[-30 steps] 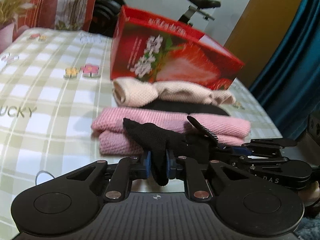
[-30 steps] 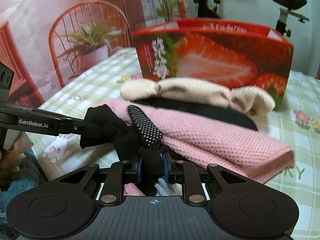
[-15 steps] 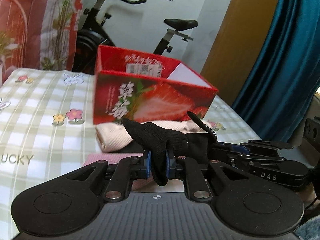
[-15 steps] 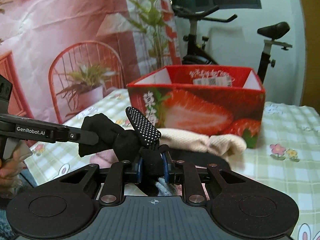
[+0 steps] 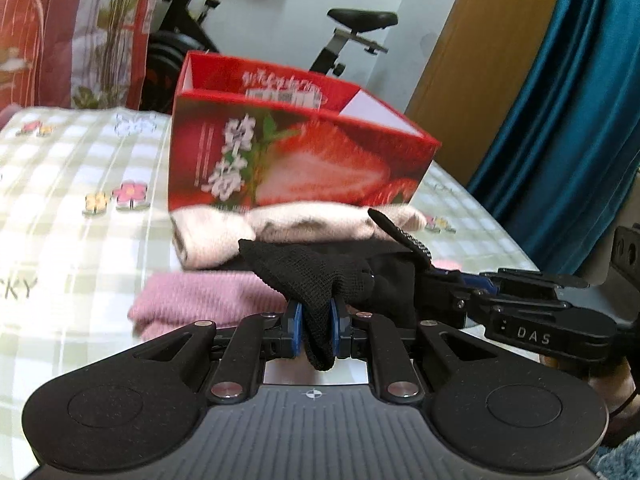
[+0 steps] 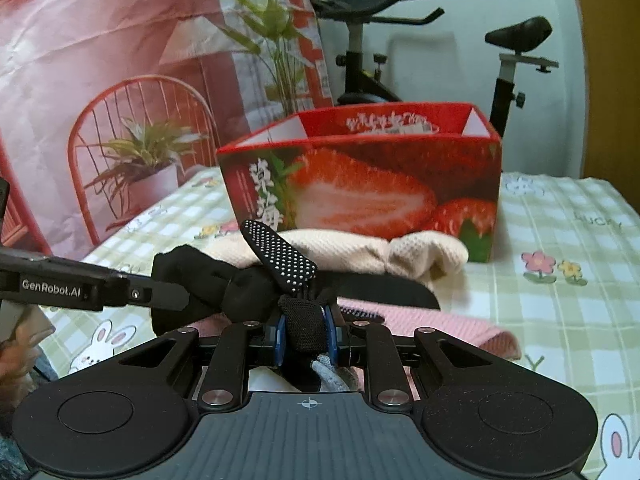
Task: Organize soft objects
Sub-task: 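Lift the black glove off the pink towel with both grippers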
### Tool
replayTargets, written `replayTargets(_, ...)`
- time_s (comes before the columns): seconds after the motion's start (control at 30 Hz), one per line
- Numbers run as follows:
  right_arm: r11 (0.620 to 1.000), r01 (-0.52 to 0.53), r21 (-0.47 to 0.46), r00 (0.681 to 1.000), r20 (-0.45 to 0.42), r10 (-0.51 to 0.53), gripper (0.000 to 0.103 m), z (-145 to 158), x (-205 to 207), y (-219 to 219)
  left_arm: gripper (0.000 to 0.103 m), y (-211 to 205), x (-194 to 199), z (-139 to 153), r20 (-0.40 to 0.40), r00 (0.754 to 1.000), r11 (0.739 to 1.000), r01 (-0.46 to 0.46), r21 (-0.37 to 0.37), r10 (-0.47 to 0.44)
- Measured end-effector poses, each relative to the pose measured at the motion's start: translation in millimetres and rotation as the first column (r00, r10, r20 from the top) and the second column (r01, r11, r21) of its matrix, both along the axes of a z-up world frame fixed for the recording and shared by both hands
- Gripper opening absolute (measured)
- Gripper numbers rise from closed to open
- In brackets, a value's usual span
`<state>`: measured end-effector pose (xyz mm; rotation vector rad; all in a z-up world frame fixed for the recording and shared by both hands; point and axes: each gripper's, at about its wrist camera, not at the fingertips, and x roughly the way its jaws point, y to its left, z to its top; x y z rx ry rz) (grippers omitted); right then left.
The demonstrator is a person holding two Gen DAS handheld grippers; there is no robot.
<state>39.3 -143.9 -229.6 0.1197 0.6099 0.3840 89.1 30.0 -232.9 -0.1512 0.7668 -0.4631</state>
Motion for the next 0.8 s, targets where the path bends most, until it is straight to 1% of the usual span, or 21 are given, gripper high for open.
replayTargets(0.17,1.000,-0.013,-0.010,1.000,-0.021,0.013,0.018,-6.3,2.0,3.4,0.015,9.3,-0.1,-11.4,-0.045,0.999,0.999,-0.014,-0.032,0.013)
replayTargets(0.33,1.000,-0.016,-0.014,0.999,-0.039,0.016,0.019,-10.5,4.0,3.6,0.015,10.2,1.0,-20.4,-0.075,0.997,0.999,-0.014,-0.035,0.011)
replayTargets(0.57,1.000,-0.017,-0.013,0.999,-0.039,0.017,0.019,-10.7,3.8,4.2,0.015,9.4,2.4,-20.7,-0.078,0.997,0.999,-0.014,-0.040,0.011)
replayTargets(0.8,1.000,-0.020,-0.007,1.000,-0.022,0.020,0.019,-7.5,2.9,2.6,0.015,8.2,2.0,-17.0,-0.066,0.998,0.999,-0.016,-0.041,0.013)
